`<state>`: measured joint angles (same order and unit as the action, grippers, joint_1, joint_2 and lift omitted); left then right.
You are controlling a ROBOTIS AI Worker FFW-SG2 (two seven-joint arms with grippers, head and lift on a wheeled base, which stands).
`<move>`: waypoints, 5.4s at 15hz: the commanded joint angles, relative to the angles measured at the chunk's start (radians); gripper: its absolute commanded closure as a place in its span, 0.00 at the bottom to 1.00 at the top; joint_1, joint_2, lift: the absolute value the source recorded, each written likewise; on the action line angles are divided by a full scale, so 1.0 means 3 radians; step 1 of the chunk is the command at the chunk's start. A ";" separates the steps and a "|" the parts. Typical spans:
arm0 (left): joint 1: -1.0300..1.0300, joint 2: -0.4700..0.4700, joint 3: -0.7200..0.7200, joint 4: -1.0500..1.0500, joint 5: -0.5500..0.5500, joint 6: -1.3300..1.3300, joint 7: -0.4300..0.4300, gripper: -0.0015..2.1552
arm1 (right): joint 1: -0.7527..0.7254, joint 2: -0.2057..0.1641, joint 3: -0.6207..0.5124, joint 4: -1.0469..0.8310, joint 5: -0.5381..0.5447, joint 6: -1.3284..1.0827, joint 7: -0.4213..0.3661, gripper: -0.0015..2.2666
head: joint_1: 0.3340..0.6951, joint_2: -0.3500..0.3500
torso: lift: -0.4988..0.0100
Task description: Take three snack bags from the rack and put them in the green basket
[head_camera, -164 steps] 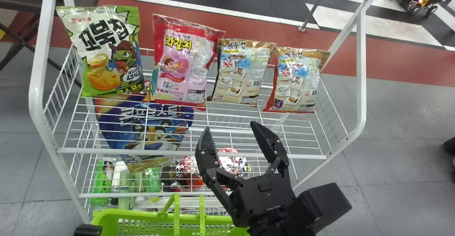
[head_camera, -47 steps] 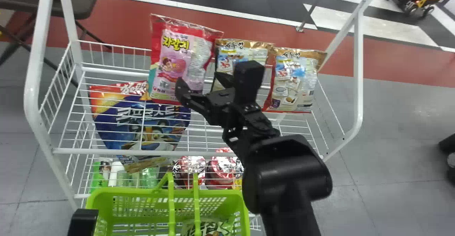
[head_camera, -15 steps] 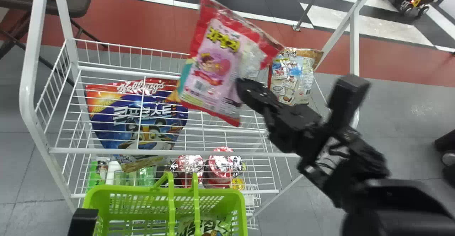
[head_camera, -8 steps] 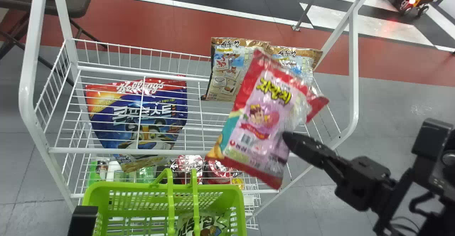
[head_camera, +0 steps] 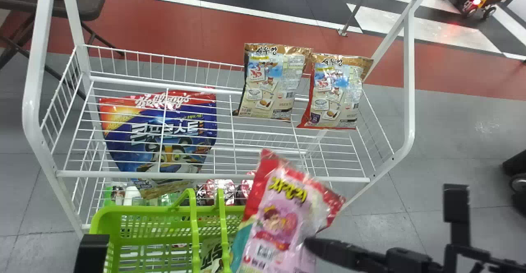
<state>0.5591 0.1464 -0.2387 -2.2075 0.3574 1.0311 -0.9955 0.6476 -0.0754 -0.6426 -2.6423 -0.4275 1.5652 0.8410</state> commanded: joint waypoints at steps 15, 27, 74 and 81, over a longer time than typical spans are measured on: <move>0.0033 0.0003 -0.0074 -0.0087 -0.0051 0.0017 0.0000 0.63 | -0.0129 -0.0122 0.1764 0.0785 0.0520 -0.0648 -0.0436 0.84 | 1.00 0.00 | 0.96; -0.0079 -0.0002 -0.0048 -0.0015 -0.0025 0.0079 0.0020 0.63 | 0.0091 -0.0250 0.1442 0.0320 0.0704 -0.0065 -0.0569 0.02 | 1.00 0.00 | 0.96; -0.0100 0.0008 0.0126 0.0082 0.0046 0.0222 -0.0005 0.63 | -0.0103 0.0190 0.0618 0.0969 -0.0032 -0.3389 -0.1177 0.97 | 1.00 0.00 | 0.96; -0.0146 -0.0007 0.0126 0.0103 0.0067 0.0212 0.0010 0.63 | 0.0188 0.0185 0.0567 0.0862 -0.0717 -0.1640 -0.0625 0.97 | 1.00 0.00 | 0.96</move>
<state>0.5198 0.1446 -0.2009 -2.1807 0.3751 1.0946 -0.9927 0.6893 -0.0194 -0.4773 -2.3839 -0.6034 0.9816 0.6375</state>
